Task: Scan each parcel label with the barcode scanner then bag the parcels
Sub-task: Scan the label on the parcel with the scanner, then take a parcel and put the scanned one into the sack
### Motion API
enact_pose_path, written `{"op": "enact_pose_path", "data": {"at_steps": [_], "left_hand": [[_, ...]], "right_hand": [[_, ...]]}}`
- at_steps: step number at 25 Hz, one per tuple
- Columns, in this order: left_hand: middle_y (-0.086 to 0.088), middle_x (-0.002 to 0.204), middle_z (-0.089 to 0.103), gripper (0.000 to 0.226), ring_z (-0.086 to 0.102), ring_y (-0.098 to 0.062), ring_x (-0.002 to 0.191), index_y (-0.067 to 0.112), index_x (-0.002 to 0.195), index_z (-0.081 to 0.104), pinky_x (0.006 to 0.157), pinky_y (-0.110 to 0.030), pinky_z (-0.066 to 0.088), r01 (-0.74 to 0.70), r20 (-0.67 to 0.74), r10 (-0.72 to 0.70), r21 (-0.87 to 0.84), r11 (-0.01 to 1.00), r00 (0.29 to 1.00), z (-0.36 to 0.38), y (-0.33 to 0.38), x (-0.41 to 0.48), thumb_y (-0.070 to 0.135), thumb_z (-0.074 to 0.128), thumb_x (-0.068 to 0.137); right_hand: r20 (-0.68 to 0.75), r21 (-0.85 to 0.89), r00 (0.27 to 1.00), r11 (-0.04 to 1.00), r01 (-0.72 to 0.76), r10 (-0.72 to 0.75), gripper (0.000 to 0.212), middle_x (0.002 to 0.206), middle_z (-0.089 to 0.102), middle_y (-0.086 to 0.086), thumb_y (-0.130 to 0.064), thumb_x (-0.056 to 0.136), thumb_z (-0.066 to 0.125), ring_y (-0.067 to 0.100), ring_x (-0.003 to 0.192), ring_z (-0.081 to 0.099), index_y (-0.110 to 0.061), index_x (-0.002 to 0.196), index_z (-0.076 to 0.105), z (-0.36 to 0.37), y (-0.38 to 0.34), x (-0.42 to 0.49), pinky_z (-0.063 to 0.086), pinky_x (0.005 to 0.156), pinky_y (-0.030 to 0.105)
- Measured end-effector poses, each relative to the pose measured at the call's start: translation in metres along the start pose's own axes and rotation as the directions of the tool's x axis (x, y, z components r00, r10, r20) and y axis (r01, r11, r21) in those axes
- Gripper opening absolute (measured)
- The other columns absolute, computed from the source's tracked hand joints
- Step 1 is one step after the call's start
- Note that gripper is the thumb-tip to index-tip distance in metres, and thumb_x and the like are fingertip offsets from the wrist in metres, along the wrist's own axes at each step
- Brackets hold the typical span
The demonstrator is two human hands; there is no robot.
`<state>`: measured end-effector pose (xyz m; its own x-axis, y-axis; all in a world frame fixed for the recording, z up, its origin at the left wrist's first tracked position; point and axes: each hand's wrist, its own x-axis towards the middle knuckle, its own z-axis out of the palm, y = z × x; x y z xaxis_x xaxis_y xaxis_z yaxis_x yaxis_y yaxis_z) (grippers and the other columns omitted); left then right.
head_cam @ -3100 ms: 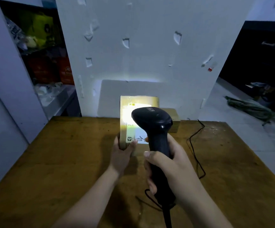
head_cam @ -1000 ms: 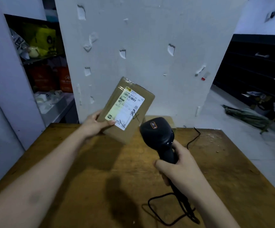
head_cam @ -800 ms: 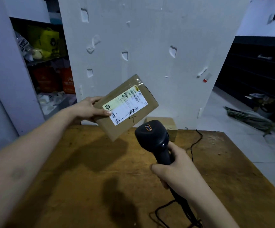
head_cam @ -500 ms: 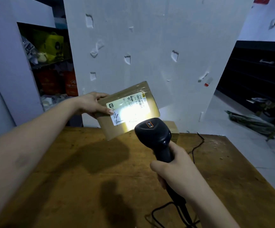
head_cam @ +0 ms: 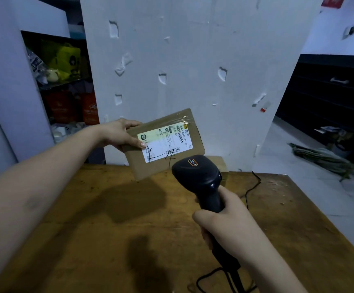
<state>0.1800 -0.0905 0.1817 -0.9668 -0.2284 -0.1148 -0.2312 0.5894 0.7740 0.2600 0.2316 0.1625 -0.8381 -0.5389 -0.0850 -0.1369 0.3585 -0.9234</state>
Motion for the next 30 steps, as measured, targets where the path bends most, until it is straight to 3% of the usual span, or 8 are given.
{"op": "enact_pose_path", "data": {"at_steps": [6, 12, 15, 20, 22, 24, 27, 30], "left_hand": [[-0.007, 0.124, 0.059, 0.077, 0.064, -0.025, 0.1, 0.023, 0.139, 0.044, 0.063, -0.033, 0.059, 0.087, -0.048, -0.094, -0.131, 0.988, 0.994, 0.008, -0.029, -0.009, 0.019, 0.081, 0.071], [-0.004, 0.117, 0.061, 0.075, 0.061, -0.018, 0.088, 0.021, 0.139, 0.043, 0.061, -0.03, 0.056, 0.221, -0.178, -0.394, -0.593, 0.774, 0.902, 0.09, -0.107, -0.068, 0.02, 0.079, 0.074], [-0.003, 0.119, 0.063, 0.068, 0.064, -0.019, 0.097, 0.022, 0.133, 0.047, 0.079, -0.04, 0.057, 0.203, -0.202, -0.548, -0.782, 0.589, 0.812, 0.133, -0.151, -0.112, 0.023, 0.079, 0.073], [0.001, 0.114, 0.065, 0.059, 0.063, -0.017, 0.101, 0.018, 0.13, 0.05, 0.082, -0.042, 0.057, 0.054, -0.279, -0.712, -0.912, 0.407, 0.645, 0.163, -0.201, -0.2, 0.026, 0.075, 0.078], [-0.001, 0.119, 0.063, 0.067, 0.061, -0.021, 0.106, 0.019, 0.13, 0.051, 0.083, -0.046, 0.057, 0.026, -0.308, -0.744, -0.916, 0.399, 0.593, 0.162, -0.218, -0.236, 0.031, 0.079, 0.071], [0.0, 0.122, 0.063, 0.076, 0.062, -0.022, 0.108, 0.02, 0.128, 0.054, 0.084, -0.048, 0.056, -0.011, -0.321, -0.795, -0.93, 0.368, 0.516, 0.161, -0.235, -0.273, 0.036, 0.083, 0.06], [-0.001, 0.116, 0.069, 0.059, 0.069, -0.018, 0.096, 0.02, 0.124, 0.058, 0.077, -0.042, 0.058, -0.1, -0.339, -0.838, -0.939, 0.329, 0.428, 0.162, -0.261, -0.326, 0.027, 0.08, 0.07], [-0.002, 0.11, 0.071, 0.045, 0.07, -0.017, 0.09, 0.017, 0.122, 0.059, 0.081, -0.046, 0.057, -0.122, -0.308, -0.877, -0.951, 0.283, 0.369, 0.16, -0.289, -0.376, 0.019, 0.074, 0.079]], "right_hand": [[-0.073, 0.059, 0.992, 0.994, -0.096, 0.1, 0.052, 0.095, 0.06, 0.006, -0.022, 0.083, 0.068, 0.013, 0.067, 0.06, -0.028, 0.121, 0.033, -0.003, 0.041, 0.037, 0.047, 0.055, 0.023], [-0.098, -0.319, 0.919, 0.863, -0.392, 0.382, 0.061, 0.112, 0.055, 0.009, -0.016, 0.091, 0.058, 0.02, 0.09, 0.053, -0.004, 0.141, 0.024, 0.012, 0.191, 0.122, 0.046, 0.074, 0.031], [-0.023, -0.466, 0.884, 0.777, -0.423, 0.468, 0.067, 0.102, 0.054, 0.008, -0.015, 0.093, 0.052, 0.025, 0.09, 0.058, 0.002, 0.143, 0.01, 0.031, 0.244, 0.137, 0.048, 0.075, 0.035], [-0.052, -0.671, 0.825, 0.593, -0.446, 0.562, 0.048, 0.132, 0.045, 0.019, -0.024, 0.091, 0.053, 0.035, 0.124, 0.042, -0.003, 0.129, 0.034, 0.076, 0.296, 0.157, 0.042, 0.096, 0.04], [-0.134, -0.721, 0.791, 0.489, -0.491, 0.597, 0.061, 0.134, 0.042, 0.019, -0.034, 0.086, 0.058, 0.038, 0.126, 0.039, -0.008, 0.135, 0.033, 0.097, 0.297, 0.152, 0.039, 0.103, 0.044], [-0.222, -0.689, 0.801, 0.492, -0.532, 0.556, 0.092, 0.143, 0.03, 0.023, -0.039, 0.079, 0.07, 0.041, 0.133, 0.029, -0.006, 0.145, 0.015, 0.126, 0.275, 0.135, 0.026, 0.112, 0.048], [-0.108, -0.751, 0.918, 0.574, -0.327, 0.382, 0.094, 0.155, 0.006, 0.028, -0.037, 0.087, 0.061, 0.041, 0.144, 0.004, 0.001, 0.148, 0.001, 0.193, 0.217, 0.114, 0.002, 0.116, 0.047], [0.18, -0.711, 0.964, 0.703, -0.01, 0.196, 0.061, 0.142, 0.033, 0.03, -0.028, 0.092, 0.052, 0.044, 0.132, 0.032, 0.002, 0.14, 0.028, 0.283, 0.175, 0.091, 0.029, 0.11, 0.047]]}}
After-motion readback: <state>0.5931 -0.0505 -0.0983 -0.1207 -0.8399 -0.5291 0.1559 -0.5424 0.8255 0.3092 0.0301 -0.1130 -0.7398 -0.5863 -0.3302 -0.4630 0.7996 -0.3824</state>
